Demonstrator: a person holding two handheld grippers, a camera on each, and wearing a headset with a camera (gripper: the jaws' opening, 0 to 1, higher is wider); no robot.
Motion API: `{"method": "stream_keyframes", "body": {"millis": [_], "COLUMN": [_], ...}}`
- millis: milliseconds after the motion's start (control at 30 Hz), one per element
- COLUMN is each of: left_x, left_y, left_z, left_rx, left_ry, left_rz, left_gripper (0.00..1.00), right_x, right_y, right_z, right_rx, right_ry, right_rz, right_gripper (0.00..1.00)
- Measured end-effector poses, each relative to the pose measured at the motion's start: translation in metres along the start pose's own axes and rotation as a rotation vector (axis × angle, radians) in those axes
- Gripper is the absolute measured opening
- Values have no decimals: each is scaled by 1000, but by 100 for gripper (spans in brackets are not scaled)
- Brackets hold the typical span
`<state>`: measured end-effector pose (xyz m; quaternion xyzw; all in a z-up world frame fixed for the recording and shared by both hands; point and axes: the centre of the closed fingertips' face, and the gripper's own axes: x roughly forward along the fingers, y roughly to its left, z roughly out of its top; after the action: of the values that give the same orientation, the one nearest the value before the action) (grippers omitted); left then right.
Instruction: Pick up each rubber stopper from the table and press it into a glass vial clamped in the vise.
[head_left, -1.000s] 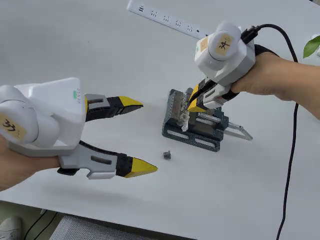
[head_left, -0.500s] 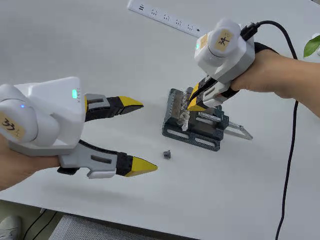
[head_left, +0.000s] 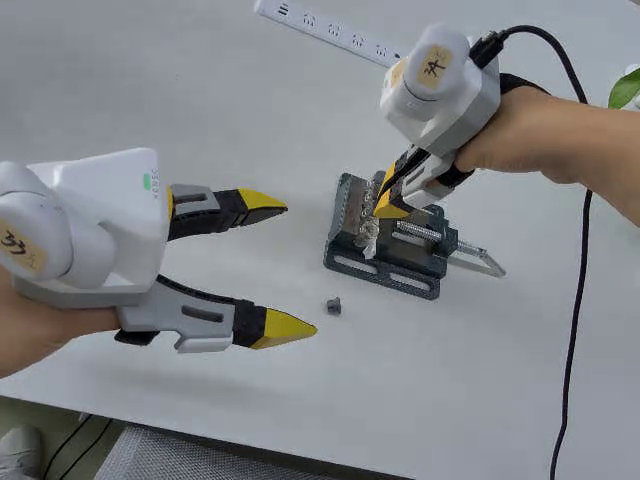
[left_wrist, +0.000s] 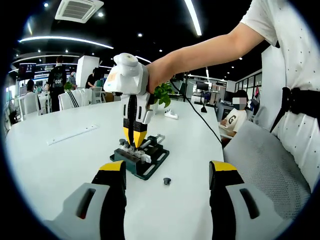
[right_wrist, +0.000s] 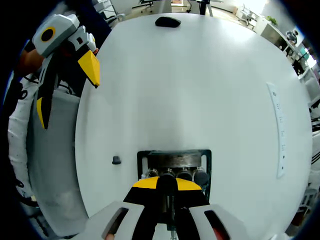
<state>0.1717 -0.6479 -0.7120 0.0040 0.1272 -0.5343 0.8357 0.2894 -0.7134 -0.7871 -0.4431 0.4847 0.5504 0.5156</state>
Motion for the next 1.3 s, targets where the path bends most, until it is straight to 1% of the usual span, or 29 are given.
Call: {"method": "stream_keyframes", "body": {"millis": [267,533,733,867,933,967,1300], "left_x": [2,4,5,6,6,6,5], "left_y": [0,0,0,-2,-3,-4,-5], "left_z": [0,2,4,5,4,4,2], "left_rx": [-5,-8,-10,-9,-8,-7,-14], "left_ry": [-3,-10,-15,-15,-12,-11,-12], "left_rz": [-2,-3,-2,-8,-8,-9,-8], "left_gripper": [66,65,65,64,64,64,64], "right_x": [0,1,1,-1,0,-1,-1], "right_y": [1,-2,-1,-2,-2,-2,-1], "right_z": [-1,-1,-1,-2,-2,-2,-2], "right_rx": [10,28,36,38,51,38,31], "right_ry": [9,11,6,3,-2,-5,-17], "right_rz": [-10,-18,-26,-32,-35,-37,-42], "right_gripper": [6,5,6,6,7,7,7]}}
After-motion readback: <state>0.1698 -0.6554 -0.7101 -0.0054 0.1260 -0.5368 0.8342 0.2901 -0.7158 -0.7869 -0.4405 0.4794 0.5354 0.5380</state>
